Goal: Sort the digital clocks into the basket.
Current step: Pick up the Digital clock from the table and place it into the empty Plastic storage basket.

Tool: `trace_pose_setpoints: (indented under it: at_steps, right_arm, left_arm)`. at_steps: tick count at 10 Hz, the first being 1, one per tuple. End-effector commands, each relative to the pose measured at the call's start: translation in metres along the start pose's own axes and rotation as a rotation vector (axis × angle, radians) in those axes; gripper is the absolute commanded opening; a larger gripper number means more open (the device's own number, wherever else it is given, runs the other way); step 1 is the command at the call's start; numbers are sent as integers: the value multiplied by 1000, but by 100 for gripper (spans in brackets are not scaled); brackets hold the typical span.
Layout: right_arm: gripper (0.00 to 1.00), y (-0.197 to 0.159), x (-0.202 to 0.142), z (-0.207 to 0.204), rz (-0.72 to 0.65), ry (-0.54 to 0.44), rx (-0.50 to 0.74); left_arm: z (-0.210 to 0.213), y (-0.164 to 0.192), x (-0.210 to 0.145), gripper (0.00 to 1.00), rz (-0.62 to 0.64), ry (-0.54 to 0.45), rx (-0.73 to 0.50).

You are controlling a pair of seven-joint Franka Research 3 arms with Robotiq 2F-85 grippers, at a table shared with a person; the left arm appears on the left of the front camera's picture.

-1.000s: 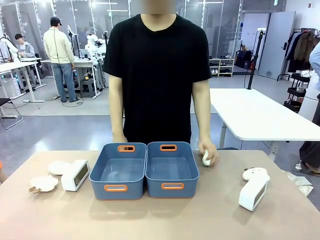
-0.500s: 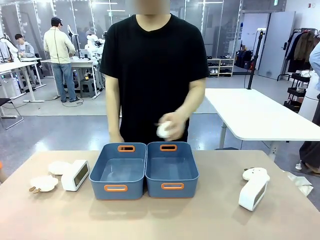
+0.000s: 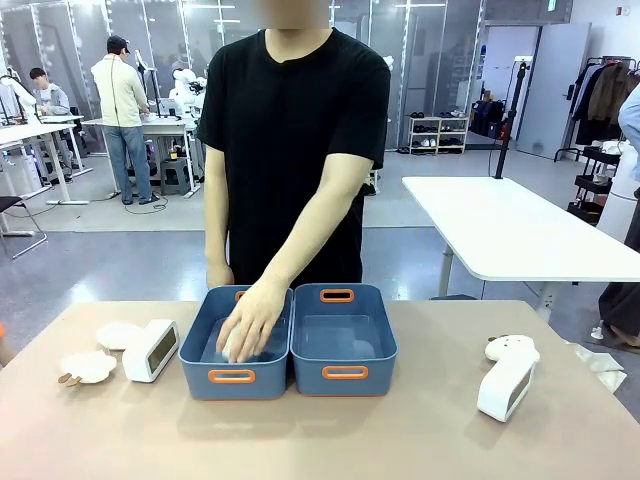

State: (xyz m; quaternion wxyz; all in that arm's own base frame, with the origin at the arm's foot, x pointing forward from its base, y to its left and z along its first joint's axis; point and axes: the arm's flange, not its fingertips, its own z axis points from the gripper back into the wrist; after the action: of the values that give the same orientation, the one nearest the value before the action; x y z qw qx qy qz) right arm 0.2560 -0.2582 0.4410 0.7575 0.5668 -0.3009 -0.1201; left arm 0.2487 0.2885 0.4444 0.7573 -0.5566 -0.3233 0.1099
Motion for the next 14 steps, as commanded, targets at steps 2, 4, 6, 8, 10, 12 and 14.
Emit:
trace_pose_setpoints:
  at_steps: [2, 4, 6, 8, 10, 12, 14]
  right_arm:
    - [100, 1, 1, 0, 5, -4, 12]
    - [100, 1, 1, 0, 5, -4, 12]
    - [100, 1, 1, 0, 5, -4, 12]
    - [100, 1, 1, 0, 5, -4, 12]
    - [100, 1, 1, 0, 5, -4, 12]
    - [100, 1, 1, 0, 5, -4, 12]
    - [100, 1, 1, 0, 5, -4, 12]
  left_arm:
    - [-7, -17, 8, 100, -60, 34, 103]
    - [-65, -75, 26, 100, -233, 94, 357]
    - [-172, -106, 31, 100, -391, 223, 535]
    - [-255, -102, 19, 100, -463, 252, 732]
    - [-322, -81, 14, 100, -527, 227, 813]
    - [-344, -73, 0, 100, -497, 286, 843]
    - [-366, -64, -1, 100, -532, 260, 857]
